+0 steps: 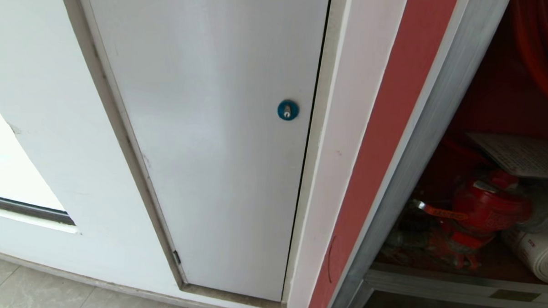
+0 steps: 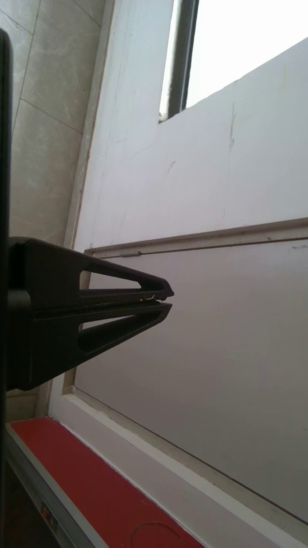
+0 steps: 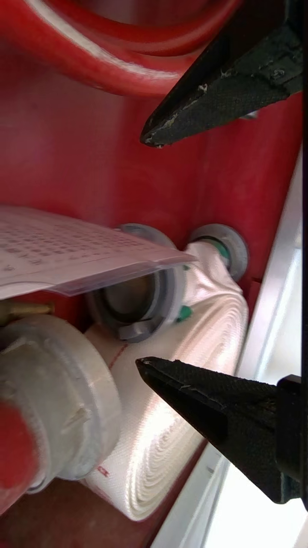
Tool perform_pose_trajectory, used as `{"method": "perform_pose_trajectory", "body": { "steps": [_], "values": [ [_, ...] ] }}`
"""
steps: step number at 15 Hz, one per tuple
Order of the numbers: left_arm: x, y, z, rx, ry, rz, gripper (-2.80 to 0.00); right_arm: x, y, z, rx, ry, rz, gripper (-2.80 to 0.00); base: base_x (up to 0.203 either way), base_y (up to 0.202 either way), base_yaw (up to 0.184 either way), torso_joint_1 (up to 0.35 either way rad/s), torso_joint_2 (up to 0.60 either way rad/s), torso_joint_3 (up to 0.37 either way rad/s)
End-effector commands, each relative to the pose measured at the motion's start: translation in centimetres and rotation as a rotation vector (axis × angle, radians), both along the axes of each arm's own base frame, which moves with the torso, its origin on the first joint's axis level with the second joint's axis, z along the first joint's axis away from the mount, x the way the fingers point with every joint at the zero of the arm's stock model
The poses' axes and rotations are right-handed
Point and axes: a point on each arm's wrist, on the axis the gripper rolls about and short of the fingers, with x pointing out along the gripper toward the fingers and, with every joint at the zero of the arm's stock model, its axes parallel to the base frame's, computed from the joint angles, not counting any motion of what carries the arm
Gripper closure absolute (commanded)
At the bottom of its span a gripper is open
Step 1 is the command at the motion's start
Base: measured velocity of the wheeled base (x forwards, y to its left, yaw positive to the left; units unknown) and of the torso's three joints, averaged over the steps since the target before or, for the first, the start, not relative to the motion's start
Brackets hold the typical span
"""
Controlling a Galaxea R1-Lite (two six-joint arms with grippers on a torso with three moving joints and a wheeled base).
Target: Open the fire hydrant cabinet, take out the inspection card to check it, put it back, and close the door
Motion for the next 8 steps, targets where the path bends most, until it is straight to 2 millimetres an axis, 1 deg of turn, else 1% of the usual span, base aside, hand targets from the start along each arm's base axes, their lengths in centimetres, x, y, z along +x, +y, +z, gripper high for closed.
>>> {"method": "perform_pose_trajectory", "body": {
  "steps": [1, 4, 8],
  "values": [
    [0.0, 0.0, 0.0, -0.001, 0.001, 0.0, 0.0, 1.1, -0.8, 0.0, -0.034, -0.012, 0.014, -2.8, 0.0, 0.0, 0.0, 0.0, 0.0, 0.0],
    [0.0, 0.0, 0.0, -0.001, 0.001, 0.0, 0.0, 2.2, -1.5, 0.0, -0.072, -0.044, 0.043, -2.8, 0.0, 0.0, 0.0, 0.0, 0.0, 0.0],
    [0.0, 0.0, 0.0, -0.001, 0.001, 0.0, 0.0, 2.8, -1.9, -0.5, -0.066, -0.026, 0.05, -2.8, 0.0, 0.0, 0.0, 0.0, 0.0, 0.0]
  ]
}}
